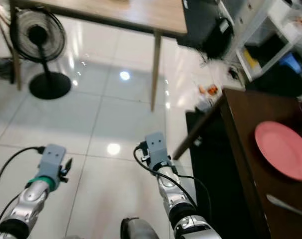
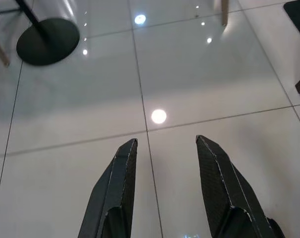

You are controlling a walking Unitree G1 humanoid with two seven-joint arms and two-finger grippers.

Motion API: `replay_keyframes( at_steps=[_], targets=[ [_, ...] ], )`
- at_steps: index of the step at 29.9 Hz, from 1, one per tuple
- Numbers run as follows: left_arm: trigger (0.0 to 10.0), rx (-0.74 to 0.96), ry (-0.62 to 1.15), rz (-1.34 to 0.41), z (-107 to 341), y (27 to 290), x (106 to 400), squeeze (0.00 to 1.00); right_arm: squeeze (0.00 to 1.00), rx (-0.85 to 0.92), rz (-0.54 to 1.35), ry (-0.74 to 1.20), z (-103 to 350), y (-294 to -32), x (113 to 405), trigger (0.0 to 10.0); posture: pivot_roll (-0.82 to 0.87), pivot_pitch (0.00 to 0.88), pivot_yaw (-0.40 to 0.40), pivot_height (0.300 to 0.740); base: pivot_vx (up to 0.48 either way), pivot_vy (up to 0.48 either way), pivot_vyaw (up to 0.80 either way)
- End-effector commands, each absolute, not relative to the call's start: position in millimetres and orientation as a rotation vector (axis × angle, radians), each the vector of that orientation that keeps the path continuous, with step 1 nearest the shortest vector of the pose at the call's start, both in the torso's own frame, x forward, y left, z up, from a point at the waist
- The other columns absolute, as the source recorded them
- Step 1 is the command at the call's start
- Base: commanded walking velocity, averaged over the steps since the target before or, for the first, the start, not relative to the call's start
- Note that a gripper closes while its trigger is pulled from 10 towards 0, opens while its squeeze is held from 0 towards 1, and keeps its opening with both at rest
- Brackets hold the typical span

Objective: Setting the table

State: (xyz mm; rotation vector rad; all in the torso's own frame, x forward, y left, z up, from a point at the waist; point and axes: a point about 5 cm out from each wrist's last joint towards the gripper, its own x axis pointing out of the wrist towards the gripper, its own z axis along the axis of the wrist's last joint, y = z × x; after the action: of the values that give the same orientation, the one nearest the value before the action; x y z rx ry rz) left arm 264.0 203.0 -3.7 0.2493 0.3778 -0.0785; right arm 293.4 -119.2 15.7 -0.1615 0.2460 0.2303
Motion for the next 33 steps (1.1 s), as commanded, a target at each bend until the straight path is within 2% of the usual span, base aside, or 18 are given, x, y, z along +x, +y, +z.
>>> replay_keyframes(
  at_steps=[1, 4, 7, 11, 27, 32, 33],
  targets=[
    [10.0, 0.235, 0.379, -0.103, -6, 195, 262, 0.00, 0.00, -0.165, 0.222, 0.266, 13, -124, 292, 10.0, 0.11, 0.000, -0.083, 0.740, 0.000, 0.000, -0.80],
    [10.0, 0.244, 0.389, -0.134, -7, 190, 264, 0.00, 0.00, -0.167, 0.197, 0.260, 13, -131, 291, 10.0, 0.08, 0.000, -0.068, 0.740, 0.000, 0.000, -0.80],
    [10.0, 0.250, 0.398, -0.190, -8, 180, 267, 0.00, 0.00, -0.169, 0.158, 0.257, 10, -140, 286, 10.0, 0.02, 0.000, -0.020, 0.740, 0.000, 0.000, -0.80],
    [10.0, 0.256, 0.402, -0.211, -8, 177, 268, 0.00, 0.00, -0.161, 0.134, 0.257, 9, -144, 284, 10.0, 0.00, 0.000, -0.006, 0.740, 0.000, 0.000, -0.80],
    [10.0, 0.264, 0.383, -0.161, -1, 191, 273, 0.00, 0.00, -0.199, 0.199, 0.233, 17, -129, 293, 10.0, 0.02, 0.000, -0.070, 0.740, 0.000, 0.000, -0.77],
    [10.0, 0.269, 0.365, -0.151, 2, 193, 275, 0.00, 0.00, -0.211, 0.206, 0.264, 12, -128, 291, 10.0, 0.01, 0.000, -0.057, 0.740, 0.000, 0.000, 0.00],
    [10.0, 0.279, 0.359, -0.172, 3, 190, 276, 0.00, 0.00, -0.197, 0.175, 0.277, 10, -136, 289, 10.0, 0.00, 0.000, -0.037, 0.740, 0.000, 0.000, 0.00]
  ],
)
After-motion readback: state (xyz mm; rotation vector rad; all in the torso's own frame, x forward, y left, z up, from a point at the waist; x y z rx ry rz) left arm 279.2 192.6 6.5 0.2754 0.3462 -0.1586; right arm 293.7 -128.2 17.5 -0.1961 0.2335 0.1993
